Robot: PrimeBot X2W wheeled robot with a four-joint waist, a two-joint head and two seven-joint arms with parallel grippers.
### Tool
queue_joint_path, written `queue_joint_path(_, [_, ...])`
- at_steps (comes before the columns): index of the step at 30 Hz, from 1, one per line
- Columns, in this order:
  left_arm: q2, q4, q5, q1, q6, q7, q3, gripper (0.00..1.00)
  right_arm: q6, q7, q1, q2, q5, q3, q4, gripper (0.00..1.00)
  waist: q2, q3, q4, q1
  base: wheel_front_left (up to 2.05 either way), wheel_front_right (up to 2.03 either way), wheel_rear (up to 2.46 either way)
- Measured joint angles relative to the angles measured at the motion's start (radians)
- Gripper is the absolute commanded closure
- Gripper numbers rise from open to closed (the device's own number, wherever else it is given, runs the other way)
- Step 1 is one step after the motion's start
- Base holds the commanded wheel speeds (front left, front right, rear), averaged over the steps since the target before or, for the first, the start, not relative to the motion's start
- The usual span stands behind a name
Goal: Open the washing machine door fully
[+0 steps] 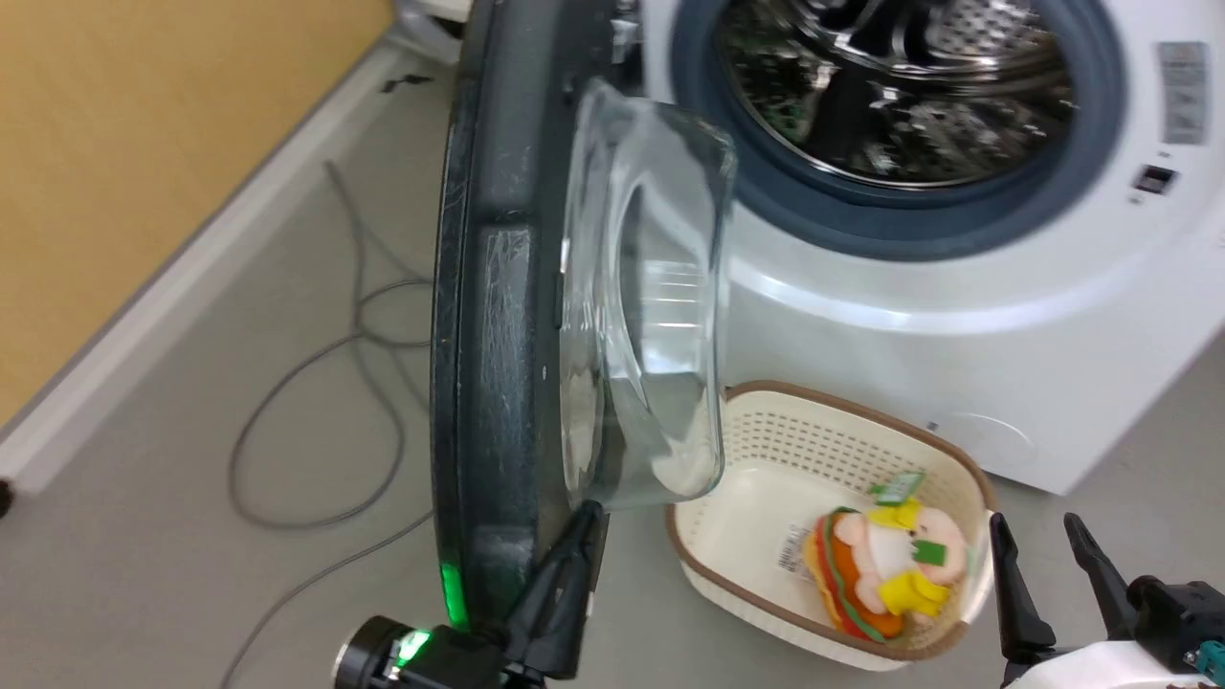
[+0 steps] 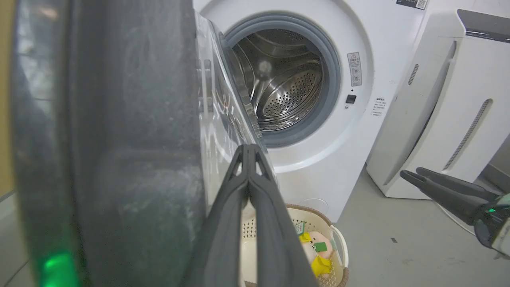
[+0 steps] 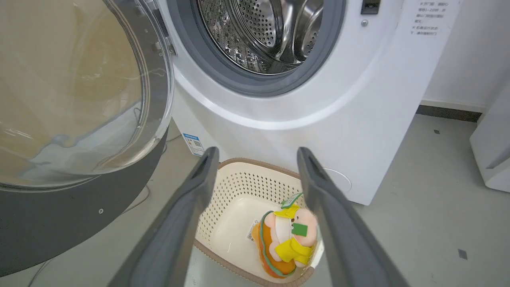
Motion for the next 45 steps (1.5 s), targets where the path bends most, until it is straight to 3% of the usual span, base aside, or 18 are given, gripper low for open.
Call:
queue_joint_path(10, [0.029, 0.008, -0.016, 0.017, 0.051, -0.019, 0.087, 1.00, 0.000, 0.010, 0.000, 0.000, 0.000, 0.004, -0.004, 0.00, 0.0000, -0.002, 0.096, 0.0000, 0.00, 0.00, 0.00])
queue_joint_path(16, [0.038, 0.022, -0.039, 0.021, 0.088, -0.033, 0.157, 1.00, 0.000, 0.013, 0.000, 0.000, 0.000, 0.009, -0.004, 0.00, 0.0000, -0.001, 0.091, 0.0000, 0.00, 0.00, 0.00])
queue_joint_path(26, [0.093, 0.124, -0.113, -0.026, 0.091, -0.061, 0.330, 1.00, 0.000, 0.014, -0.001, 0.000, 0.003, 0.010, -0.003, 0.00, 0.0001, 0.016, 0.066, 0.0000, 0.00, 0.00, 0.00])
queue_joint_path(36, [0.133, 0.276, -0.176, -0.165, 0.021, -0.070, 0.493, 1.00, 0.000, 0.031, -0.008, 0.000, -0.020, 0.000, -0.012, 0.00, 0.0000, 0.045, 0.041, 0.0000, 0.00, 0.00, 0.00])
queue_joint_path(45, [0.158, 0.453, -0.172, -0.290, -0.071, -0.071, 0.611, 1.00, 0.000, 0.041, -0.024, 0.000, -0.035, -0.007, -0.017, 0.00, 0.0000, 0.064, 0.025, 0.0001, 0.00, 0.00, 0.00])
